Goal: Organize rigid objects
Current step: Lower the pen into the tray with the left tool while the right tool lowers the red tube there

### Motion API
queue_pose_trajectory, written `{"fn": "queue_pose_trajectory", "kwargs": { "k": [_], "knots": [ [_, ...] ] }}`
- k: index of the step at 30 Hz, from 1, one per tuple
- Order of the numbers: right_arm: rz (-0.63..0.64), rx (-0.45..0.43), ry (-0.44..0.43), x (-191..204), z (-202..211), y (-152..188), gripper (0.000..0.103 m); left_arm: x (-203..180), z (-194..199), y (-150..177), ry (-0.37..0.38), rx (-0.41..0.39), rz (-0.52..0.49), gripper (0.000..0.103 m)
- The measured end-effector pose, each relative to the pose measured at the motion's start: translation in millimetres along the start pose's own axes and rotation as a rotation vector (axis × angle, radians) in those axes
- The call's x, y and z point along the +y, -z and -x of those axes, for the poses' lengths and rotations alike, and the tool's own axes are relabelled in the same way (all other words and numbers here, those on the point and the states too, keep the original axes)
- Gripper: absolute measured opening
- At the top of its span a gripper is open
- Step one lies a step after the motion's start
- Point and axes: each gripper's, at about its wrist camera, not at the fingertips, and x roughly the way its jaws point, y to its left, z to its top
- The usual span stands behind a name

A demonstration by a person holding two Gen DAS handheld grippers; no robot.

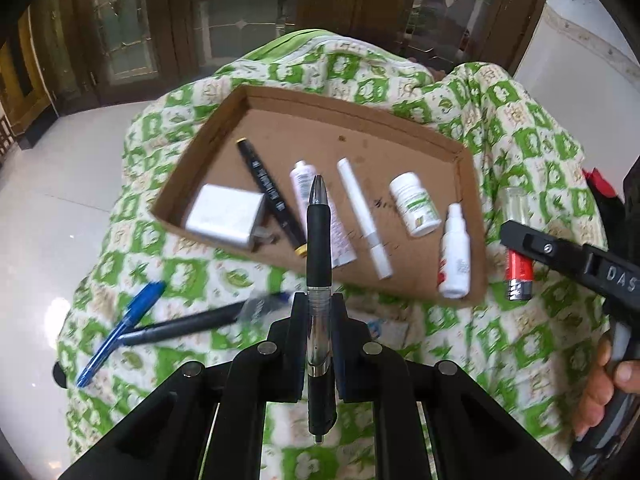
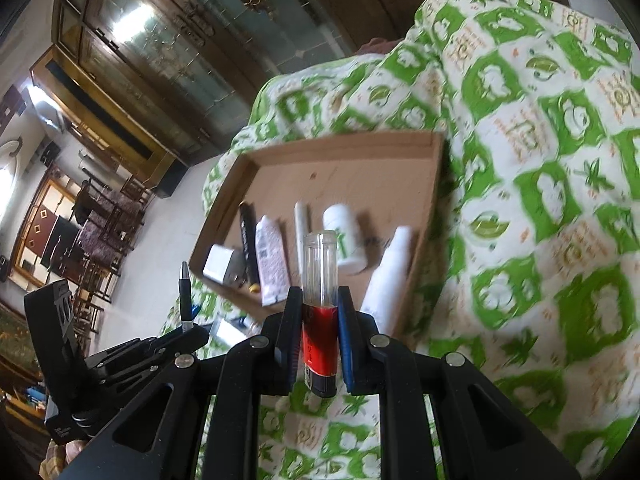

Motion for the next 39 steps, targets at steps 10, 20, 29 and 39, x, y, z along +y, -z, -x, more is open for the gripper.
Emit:
{"fn": "queue_pose_trajectory", "kwargs": {
  "k": [10, 20, 29, 39],
  "knots": [
    [-0.050, -0.014, 0.030, -20.0, -6.8, -21.5, 0.016, -16.8, -19.4, -47.3, 0.074, 0.004, 0.018, 0.010],
    [-0.088, 0.001, 0.035, -34.2, -29.6, -44.7, 0.016, -52.8, -69.0, -56.1, 0.133, 0.048, 0.053, 0.010],
    [-0.084, 0.022, 0.050, -38.2, -54.7, -62.2, 0.016, -59.9, -100.4, -63.8, 0.109, 0.070, 0.061, 0.010],
    [-0.029, 0.052, 0.098, -32.4, -87.0, -77.9, 0.016, -61.4, -112.7, -72.0, 0.097, 0.055, 0.042, 0.010]
  ]
}}
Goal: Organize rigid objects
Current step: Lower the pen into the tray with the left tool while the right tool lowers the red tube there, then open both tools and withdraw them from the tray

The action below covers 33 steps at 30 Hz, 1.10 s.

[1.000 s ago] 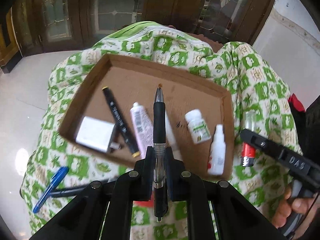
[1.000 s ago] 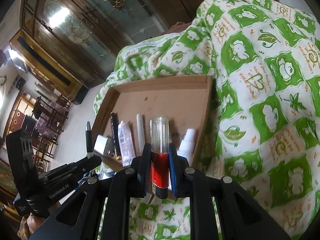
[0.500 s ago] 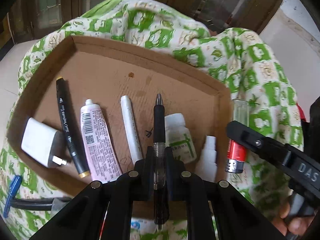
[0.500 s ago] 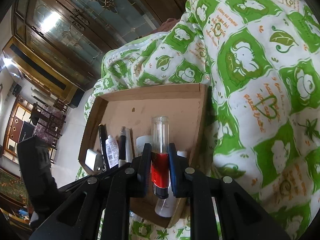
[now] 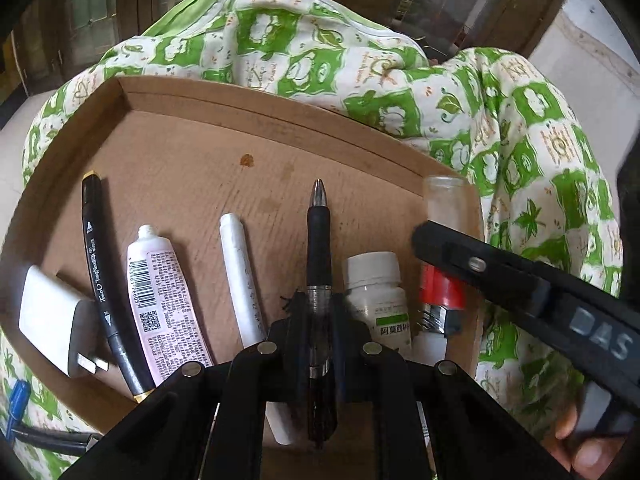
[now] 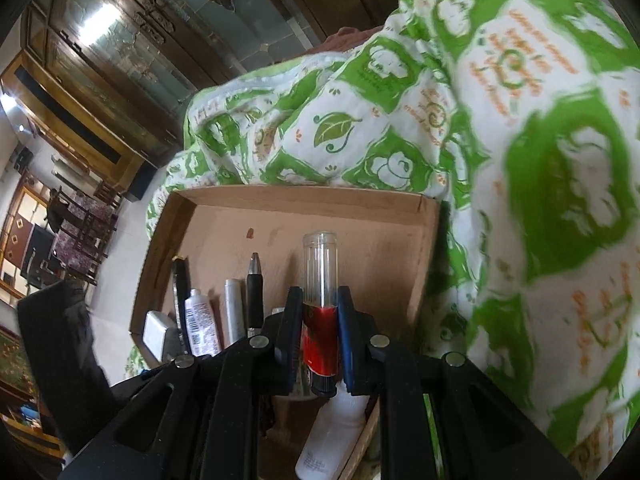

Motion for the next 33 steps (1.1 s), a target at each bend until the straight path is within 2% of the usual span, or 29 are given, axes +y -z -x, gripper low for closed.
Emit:
{"fn": "queue_pose_trajectory", "kwargs": {
  "k": [8, 14, 16, 17, 22, 24, 27, 29, 31, 33],
  "knots": [
    [0.068, 0.019, 0.067, 10.5, -18.6, 0.3, 0.016, -1.6, -1.1, 3.2, -0.027, -0.004, -0.038, 0.010],
    [0.063, -0.024, 0.068, 6.6, -12.3, 3.3, 0.016, -5.9, 10.6, 8.8, -0.053, -0.022, -0.058, 0.011],
    [0.064, -0.041, 0.068, 5.5, -6.3, 4.8, 0.017, -9.3, 15.7, 12.6, -0.068, -0.027, -0.073, 0.014],
    [0.063, -0.056, 0.065, 5.5, -2.7, 6.4, 0.020, -10.9, 19.1, 15.3, -0.075, -0.030, -0.079, 0.017],
    [0.059, -0.113, 0.032, 6.2, 15.7, 14.2, 0.042, -13.0, 48.2, 29.9, -0.109, -0.075, -0.092, 0.057],
    [0.058, -0.142, 0.022, 8.1, 25.9, 19.7, 0.056, -12.4, 62.0, 37.0, -0.133, -0.098, -0.096, 0.063],
    [0.050, -0.190, 0.017, 11.1, 41.0, 29.8, 0.075, -6.9, 82.3, 50.3, -0.160, -0.106, -0.098, 0.064],
    [0.044, -0.205, 0.000, 12.4, 48.8, 36.3, 0.079, 0.0, 95.5, 61.5, -0.171, -0.115, -0.096, 0.071],
    [0.043, -0.206, -0.021, 14.7, 53.4, 45.0, 0.083, 15.2, 104.8, 75.3, -0.189, -0.124, -0.093, 0.082],
    [0.046, -0.198, -0.036, 16.4, 57.1, 53.7, 0.086, 36.2, 113.0, 98.2, -0.221, -0.121, -0.086, 0.083]
  ]
}}
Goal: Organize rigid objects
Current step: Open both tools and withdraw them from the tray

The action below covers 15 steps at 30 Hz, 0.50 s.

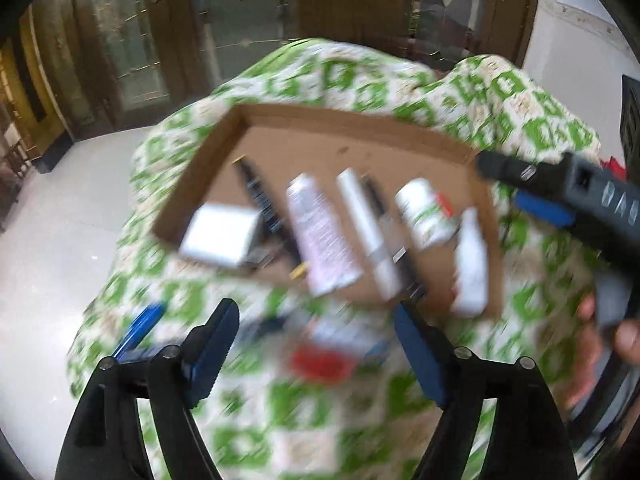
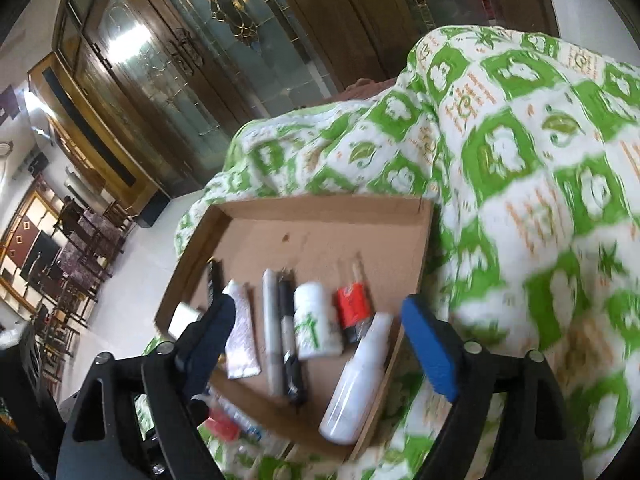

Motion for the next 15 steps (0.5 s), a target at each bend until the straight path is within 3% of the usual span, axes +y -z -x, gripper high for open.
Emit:
{"fn": "queue_pose_trajectory", "kwargs": {
  "k": [5, 7, 11, 15],
  "knots": [
    [0.034, 0.045, -0.056, 16.9, 5.8, 21.2, 0.086, 49.8, -2.5, 54.2, -0.042, 0.060, 0.094, 0.083],
    [0.073, 0.071, -0.079, 29.8, 6.7, 31.0, 0.086, 71.7, -7.9, 74.7, -0.041, 0.115, 0.193, 0.083],
    [0.185, 0.165, -0.163, 58.4, 5.9, 57.6, 0.086, 97.5, 2.4, 73.4, -0.008, 0.057, 0.331, 0.083],
    [0.300, 0.250, -0.188, 83.5, -0.5, 82.9, 0.086, 101.5, -5.5, 79.1, -0.037, 0.090, 0.346, 0.083]
  ]
}}
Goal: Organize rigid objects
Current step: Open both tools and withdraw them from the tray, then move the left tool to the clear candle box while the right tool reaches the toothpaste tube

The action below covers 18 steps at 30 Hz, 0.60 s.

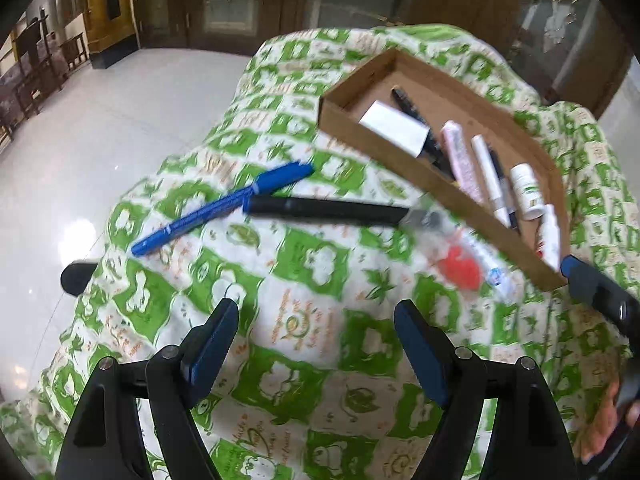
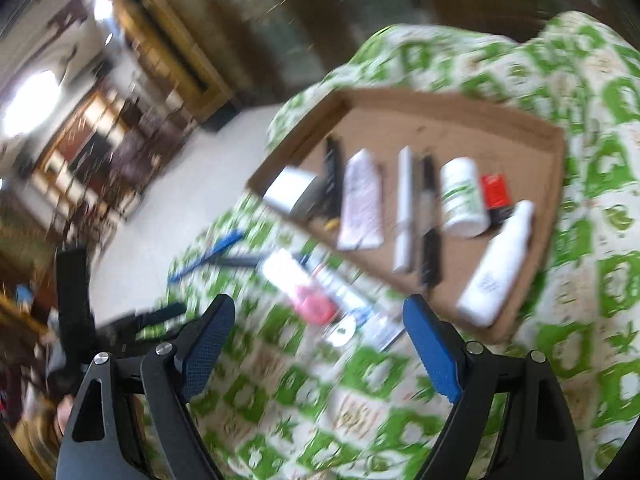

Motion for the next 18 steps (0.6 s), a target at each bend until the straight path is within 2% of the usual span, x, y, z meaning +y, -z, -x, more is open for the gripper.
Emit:
{"fn": "queue_pose_trajectory", "kwargs": {
  "k": [3, 8, 16, 17, 18],
  "knots": [
    [0.058, 0.050, 0.009, 11.0, -13.0, 5.0, 0.084, 1.5, -0.8, -2.6, -0.005, -0.004, 0.016, 0.083],
    [0.059, 0.166, 0.031, 4.1, -41.8, 12.5, 0.082, 8.4, 0.8, -1.5, 0.003, -0.009, 0.043, 0.083],
    [0.224, 0.217, 0.223, 9.5, -89.2, 6.0, 0.083, 12.1, 0.5, -4.9, 0.016, -0.014, 0.078, 0.083],
    [0.268, 0.231, 0.196, 17.4, -92.3, 9.0, 0.083, 14.0, 1.6, -4.0, 0.017, -0.015, 0.081, 0.083],
    [0.290, 0.265, 0.132, 24.2, -94.8, 12.7, 0.083, 15.4, 1.3, -4.1, 0.019, -0.014, 0.087, 0.083]
  ]
}}
